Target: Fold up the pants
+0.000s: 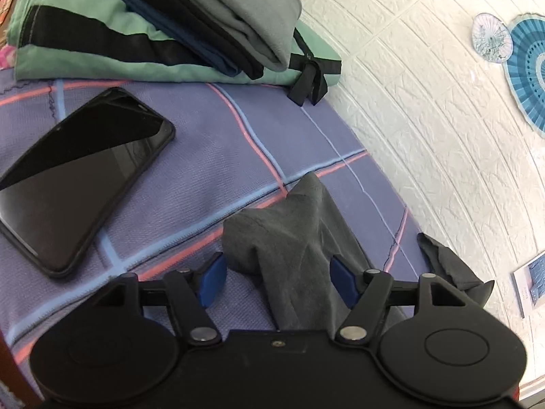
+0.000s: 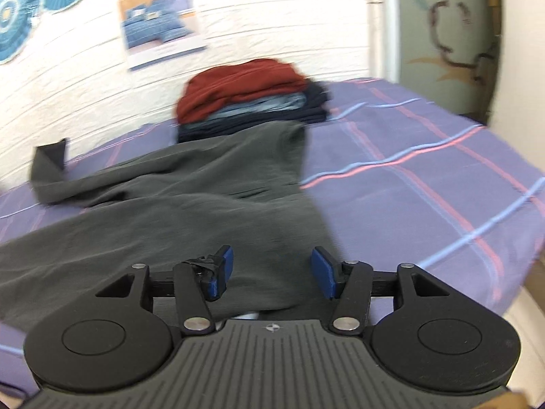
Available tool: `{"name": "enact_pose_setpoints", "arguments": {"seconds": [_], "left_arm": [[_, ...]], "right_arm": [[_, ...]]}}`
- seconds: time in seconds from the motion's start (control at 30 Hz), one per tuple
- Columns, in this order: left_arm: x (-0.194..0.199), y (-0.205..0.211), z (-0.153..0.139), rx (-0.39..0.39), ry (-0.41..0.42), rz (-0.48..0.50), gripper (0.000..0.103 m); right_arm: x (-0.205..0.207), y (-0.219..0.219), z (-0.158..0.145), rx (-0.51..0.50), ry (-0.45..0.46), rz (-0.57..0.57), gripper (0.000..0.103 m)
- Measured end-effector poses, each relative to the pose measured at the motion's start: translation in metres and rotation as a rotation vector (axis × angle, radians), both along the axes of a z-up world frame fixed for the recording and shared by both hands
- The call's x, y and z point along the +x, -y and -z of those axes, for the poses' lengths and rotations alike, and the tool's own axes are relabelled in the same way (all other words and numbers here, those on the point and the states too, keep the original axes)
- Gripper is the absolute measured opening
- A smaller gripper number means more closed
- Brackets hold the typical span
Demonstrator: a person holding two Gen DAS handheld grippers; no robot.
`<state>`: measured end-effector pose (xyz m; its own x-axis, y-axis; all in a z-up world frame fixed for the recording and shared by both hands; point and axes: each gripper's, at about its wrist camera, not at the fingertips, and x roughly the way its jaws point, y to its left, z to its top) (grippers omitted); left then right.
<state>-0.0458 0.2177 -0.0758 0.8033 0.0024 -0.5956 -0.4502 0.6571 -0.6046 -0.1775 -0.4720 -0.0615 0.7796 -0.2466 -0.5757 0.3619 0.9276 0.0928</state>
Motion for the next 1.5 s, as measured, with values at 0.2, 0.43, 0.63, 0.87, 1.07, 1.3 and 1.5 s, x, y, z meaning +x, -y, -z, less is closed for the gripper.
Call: {"name": "enact_pose_setpoints", "arguments": {"seconds": [0.2, 0.43, 0.63, 0.87, 1.07, 1.3, 1.5], "left_arm": [[0.018, 0.011, 0.002, 0.038, 0.003, 0.038, 0.097], [-0.002, -0.002, -0.020, -0.022, 0.024, -0.017, 0.087], [0.003, 0.006, 0.007, 0.076, -0.074, 0.015, 0.100], [-0.004, 0.006, -0.035, 0.083, -0.054, -0.011, 0.103], [0.012, 0.038, -0.113, 0.230, 0.062, 0.096, 0.103], [0.102, 0.106, -0.120, 0.196, 0.140, 0.370, 0.103], [0.191, 0.170, -0.096, 0.164, 0.145, 0.527, 0.103]], "right_arm": [[0.014, 0.027, 0.034, 0.141, -0.083, -0.002, 0.103], [0.012, 0.030, 0.007, 0.165, -0.161, -0.093, 0.014], [0.028, 0.024, 0.028, 0.103, -0.250, -0.100, 0.021], [0.014, 0.020, -0.020, -0.008, -0.152, -0.073, 0.090], [0.057, -0.021, -0.059, -0.028, 0.003, -0.297, 0.094], [0.132, -0.077, -0.050, -0.092, 0.009, -0.506, 0.093], [0.152, -0.074, -0.043, -0.040, -0.018, -0.518, 0.094]]}}
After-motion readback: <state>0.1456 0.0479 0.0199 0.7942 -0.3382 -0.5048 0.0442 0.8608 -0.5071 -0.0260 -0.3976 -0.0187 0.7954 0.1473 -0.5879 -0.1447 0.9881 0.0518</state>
